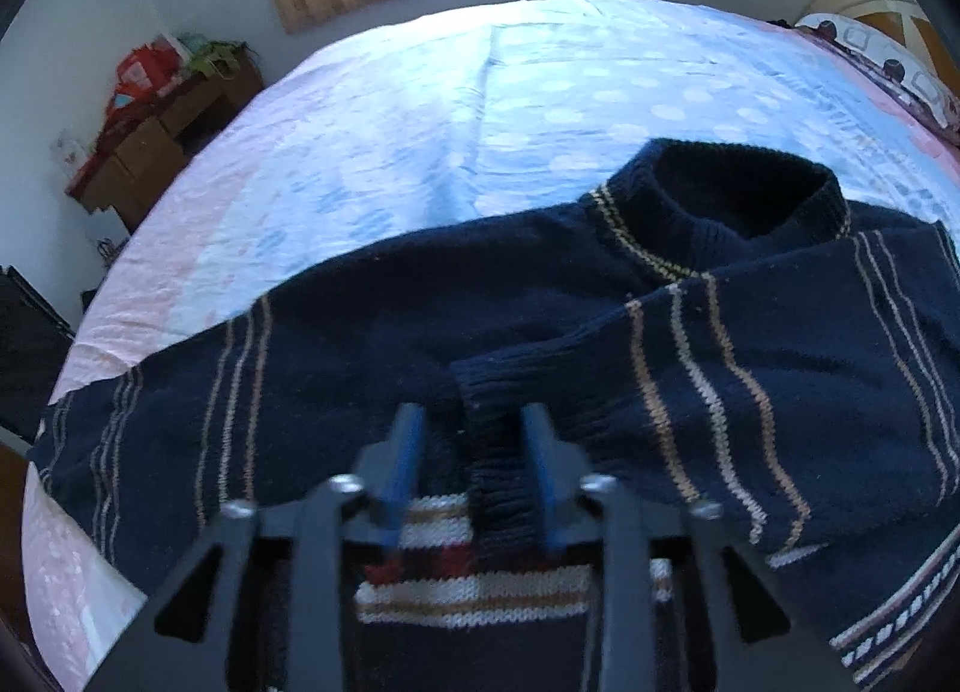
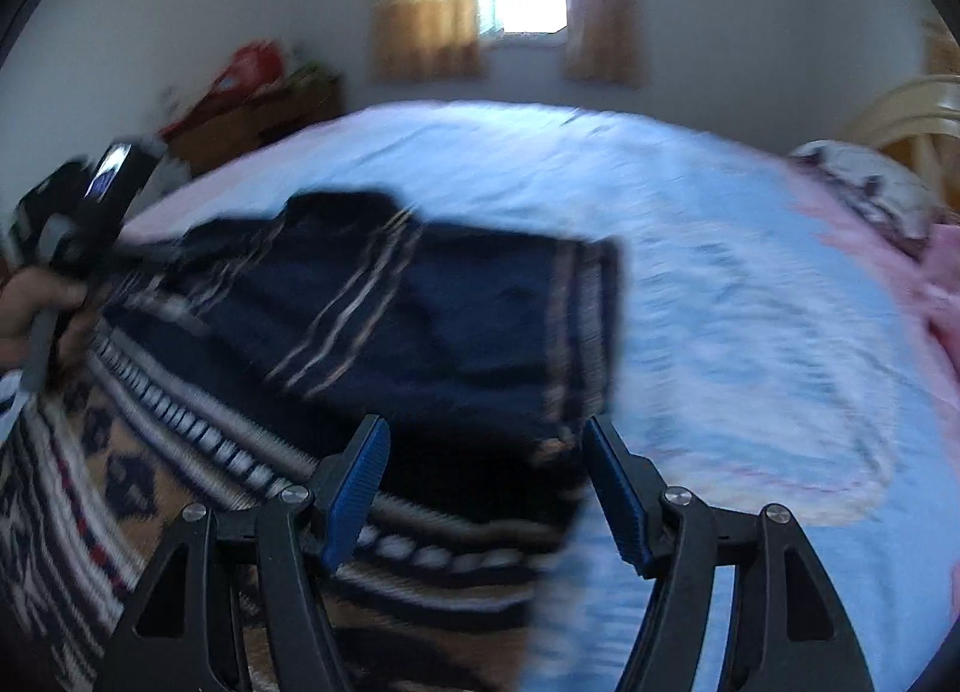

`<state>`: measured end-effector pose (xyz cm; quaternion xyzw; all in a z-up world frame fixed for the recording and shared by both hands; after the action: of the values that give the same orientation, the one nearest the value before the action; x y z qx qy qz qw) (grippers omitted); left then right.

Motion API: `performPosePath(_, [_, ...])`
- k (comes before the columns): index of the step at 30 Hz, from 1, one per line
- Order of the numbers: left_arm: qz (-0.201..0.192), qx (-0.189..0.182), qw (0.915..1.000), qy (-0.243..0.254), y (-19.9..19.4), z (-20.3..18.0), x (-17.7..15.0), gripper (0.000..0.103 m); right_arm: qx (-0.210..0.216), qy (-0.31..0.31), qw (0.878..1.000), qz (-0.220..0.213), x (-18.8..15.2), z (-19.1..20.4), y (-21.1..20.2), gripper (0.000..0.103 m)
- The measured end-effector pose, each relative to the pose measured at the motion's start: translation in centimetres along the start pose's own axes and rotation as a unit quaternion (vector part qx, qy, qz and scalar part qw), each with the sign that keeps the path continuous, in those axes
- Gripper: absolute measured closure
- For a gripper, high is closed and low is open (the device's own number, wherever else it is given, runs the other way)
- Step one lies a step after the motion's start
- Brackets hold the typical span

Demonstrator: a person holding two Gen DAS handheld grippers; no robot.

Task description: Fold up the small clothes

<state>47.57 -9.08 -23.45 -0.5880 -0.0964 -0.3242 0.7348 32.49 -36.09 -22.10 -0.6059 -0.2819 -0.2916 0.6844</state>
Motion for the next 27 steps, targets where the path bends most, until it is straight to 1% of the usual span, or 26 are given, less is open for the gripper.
performPosePath(1, [-0.002,0.002,1.0,0.002,-0.1,0.1,-0.2,0.051,-0.004,-0.004,1.0,0.006,-0.2,0.1,0.2,0.036])
performPosePath(2, [-0.003,0.003,1.0,0.003,-0.2,0.1,-0.4,0.048,-0.004,-0.002,1.0,0.012,-0.3,0.0,0.4,0.036])
performPosePath(3, [-0.003,0.005,1.0,0.006,-0.2,0.1,-0.6,0.046,0.003,0.001,1.0,0.014,-0.5,0.0,0.5,0.036])
performPosePath(4, [-0.004,0.01,0.9999,0.008,-0.3,0.3,-0.7,0.041,0.017,0.009,1.0,0.021,-0.6,0.0,0.5,0.036])
performPosePath(5, [-0.005,0.012,0.9999,0.006,-0.3,0.5,-0.9,0.037,0.023,0.014,0.999,0.024,-0.7,0.0,0.5,0.036])
performPosePath(7, [-0.006,0.007,0.9999,-0.007,-0.2,0.9,-1.1,0.033,0.035,0.023,0.999,0.032,-1.0,0.0,0.1,0.036])
performPosePath(8, [-0.007,0.007,0.9999,-0.012,-0.2,1.0,-1.3,0.029,0.035,0.026,0.999,0.027,-0.8,-0.1,-0.5,0.036])
performPosePath(11, [-0.02,0.013,0.9994,-0.023,0.1,1.5,-1.6,0.019,0.041,0.059,0.997,-0.026,1.2,-0.2,-3.1,0.036])
performPosePath(12, [-0.022,0.015,0.9993,-0.026,0.2,1.6,-1.7,0.018,0.046,0.072,0.996,-0.042,2.1,-0.1,-3.7,0.036])
performPosePath(13, [-0.023,0.016,0.9992,-0.029,0.3,1.8,-1.7,0.015,0.047,0.076,0.995,-0.048,2.7,0.0,-3.8,0.036])
performPosePath(15, [-0.021,0.015,0.9991,-0.033,0.4,1.9,-1.7,0.014,0.041,0.068,0.996,-0.033,3.3,0.7,-2.8,0.035])
performPosePath(17, [-0.022,0.019,0.999,-0.033,0.4,2.0,-1.7,0.012,0.025,0.054,0.998,-0.01,3.1,1.3,-1.3,0.035])
performPosePath(19, [-0.025,0.019,0.9989,-0.034,0.5,2.1,-1.8,0.012,0.03,0.058,0.997,0.037,1.7,1.7,0.6,0.036])
performPosePath(20, [-0.026,0.018,0.9989,-0.036,0.5,2.1,-1.8,0.012,0.038,0.061,0.995,0.064,0.7,2.0,1.5,0.036])
performPosePath(21, [-0.027,0.014,0.9988,-0.039,0.6,2.1,-1.8,0.011,0.036,0.058,0.994,0.09,-0.5,2.3,2.2,0.036])
performPosePath(22, [-0.027,0.011,0.9987,-0.042,0.6,2.2,-1.9,0.01,0.023,0.047,0.994,0.096,-1.1,2.2,2.6,0.035])
performPosePath(23, [-0.026,0.007,0.9985,-0.046,0.7,2.3,-1.9,0.009,0.01,0.031,0.995,0.09,-1.4,2.5,2.3,0.035])
performPosePath(24, [-0.025,0.001,0.9983,-0.052,0.8,2.5,-2.0,0.009,0.0,0.022,0.995,0.094,-1.6,2.7,2.1,0.035])
performPosePath(27, [-0.023,-0.011,0.9975,-0.066,1.0,2.7,-2.1,0.006,-0.026,0.012,0.994,0.109,-1.6,3.2,2.0,0.035])
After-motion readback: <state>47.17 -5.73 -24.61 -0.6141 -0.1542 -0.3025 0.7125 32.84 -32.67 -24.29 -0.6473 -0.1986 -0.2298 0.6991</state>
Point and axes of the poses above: each gripper's, at about its wrist camera, not at the fingertips, and y roughly the way its jaws point, z to its left, x to its top, the point moved 8 cm from there along y, roughly the way its jaws point, and after that the axes turned 9 degrees about y, right-handed, at the moved point
